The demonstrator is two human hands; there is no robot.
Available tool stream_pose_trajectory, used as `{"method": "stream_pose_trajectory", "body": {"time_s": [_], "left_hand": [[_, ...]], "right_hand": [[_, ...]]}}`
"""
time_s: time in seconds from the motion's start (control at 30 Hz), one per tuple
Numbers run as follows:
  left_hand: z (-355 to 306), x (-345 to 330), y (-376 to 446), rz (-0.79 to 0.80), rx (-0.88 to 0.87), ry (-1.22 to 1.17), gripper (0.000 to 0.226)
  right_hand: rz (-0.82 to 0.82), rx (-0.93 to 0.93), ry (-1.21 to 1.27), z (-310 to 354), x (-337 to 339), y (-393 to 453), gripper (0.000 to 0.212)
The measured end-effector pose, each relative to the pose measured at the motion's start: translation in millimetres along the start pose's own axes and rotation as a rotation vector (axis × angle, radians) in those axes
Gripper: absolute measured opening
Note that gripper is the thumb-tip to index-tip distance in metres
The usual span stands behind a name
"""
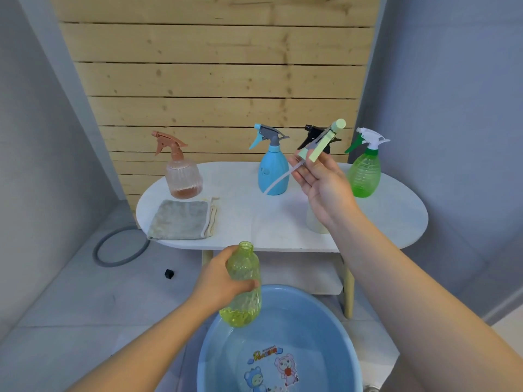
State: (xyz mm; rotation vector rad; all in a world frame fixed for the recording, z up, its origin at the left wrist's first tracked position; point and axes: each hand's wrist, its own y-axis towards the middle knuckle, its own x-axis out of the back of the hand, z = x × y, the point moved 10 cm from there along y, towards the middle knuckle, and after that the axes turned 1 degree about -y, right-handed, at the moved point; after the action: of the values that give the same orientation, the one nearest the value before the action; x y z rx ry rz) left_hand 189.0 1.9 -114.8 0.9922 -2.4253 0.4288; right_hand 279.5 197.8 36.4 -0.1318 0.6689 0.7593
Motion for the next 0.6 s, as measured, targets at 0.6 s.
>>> {"method": "stream_pose_trajectory", "body": {"time_s": [0.6], "left_hand": [[-13.4,3.7,-2.9,-0.039,-0.025,-0.005,0.084]], "right_hand": [[0.124,-0.148,-0.423,-46.3,-7.0,-15.7,0.009]]}}
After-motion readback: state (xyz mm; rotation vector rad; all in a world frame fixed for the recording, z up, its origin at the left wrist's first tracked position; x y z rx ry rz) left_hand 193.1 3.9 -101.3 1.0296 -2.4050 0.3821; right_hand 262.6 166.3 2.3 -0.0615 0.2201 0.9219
